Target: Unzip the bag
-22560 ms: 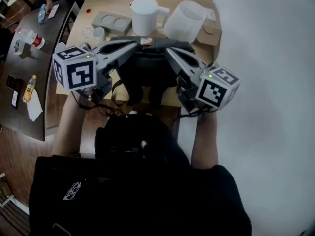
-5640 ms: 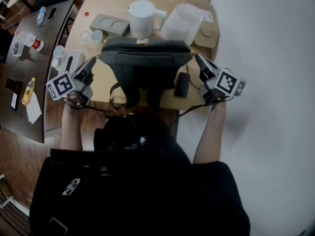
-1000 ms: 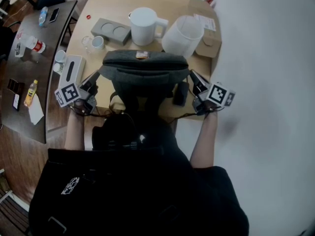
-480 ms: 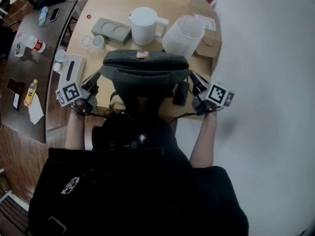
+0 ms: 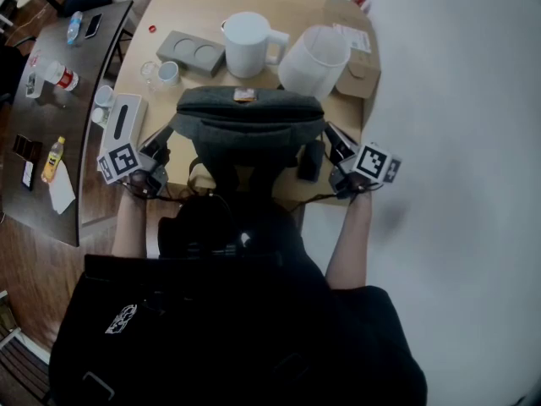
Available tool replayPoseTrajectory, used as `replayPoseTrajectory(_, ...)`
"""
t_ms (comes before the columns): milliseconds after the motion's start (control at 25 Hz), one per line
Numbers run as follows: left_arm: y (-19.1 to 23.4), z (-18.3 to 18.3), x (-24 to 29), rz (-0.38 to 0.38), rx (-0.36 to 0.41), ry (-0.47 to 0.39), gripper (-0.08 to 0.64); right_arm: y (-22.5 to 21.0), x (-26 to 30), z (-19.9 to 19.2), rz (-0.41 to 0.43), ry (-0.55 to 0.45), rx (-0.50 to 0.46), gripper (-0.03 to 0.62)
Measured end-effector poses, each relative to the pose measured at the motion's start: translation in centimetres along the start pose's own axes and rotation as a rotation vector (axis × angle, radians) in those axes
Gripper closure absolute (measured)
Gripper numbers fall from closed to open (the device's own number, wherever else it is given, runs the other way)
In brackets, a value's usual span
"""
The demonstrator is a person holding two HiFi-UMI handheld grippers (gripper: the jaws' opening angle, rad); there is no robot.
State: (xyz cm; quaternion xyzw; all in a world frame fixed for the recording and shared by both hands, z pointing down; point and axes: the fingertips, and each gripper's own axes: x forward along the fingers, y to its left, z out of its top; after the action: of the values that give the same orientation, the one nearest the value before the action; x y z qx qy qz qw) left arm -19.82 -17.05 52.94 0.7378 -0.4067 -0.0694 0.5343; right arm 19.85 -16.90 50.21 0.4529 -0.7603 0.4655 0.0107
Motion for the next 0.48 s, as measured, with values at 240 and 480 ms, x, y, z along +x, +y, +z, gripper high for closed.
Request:
replayPoseTrajectory(240, 0.22, -0.18, 0.19, -0.006, 0.0, 0.001, 0.554, -0.29, 0.2, -0.28, 0.0, 0.004, 0.004, 0.58)
replayPoseTrajectory(480, -0.05, -0.28, 0.21, -0.012, -0.009, -0.001, 0.555, -0.38, 0.15, -0.49, -0.005, 0.01, 0.006, 0.58)
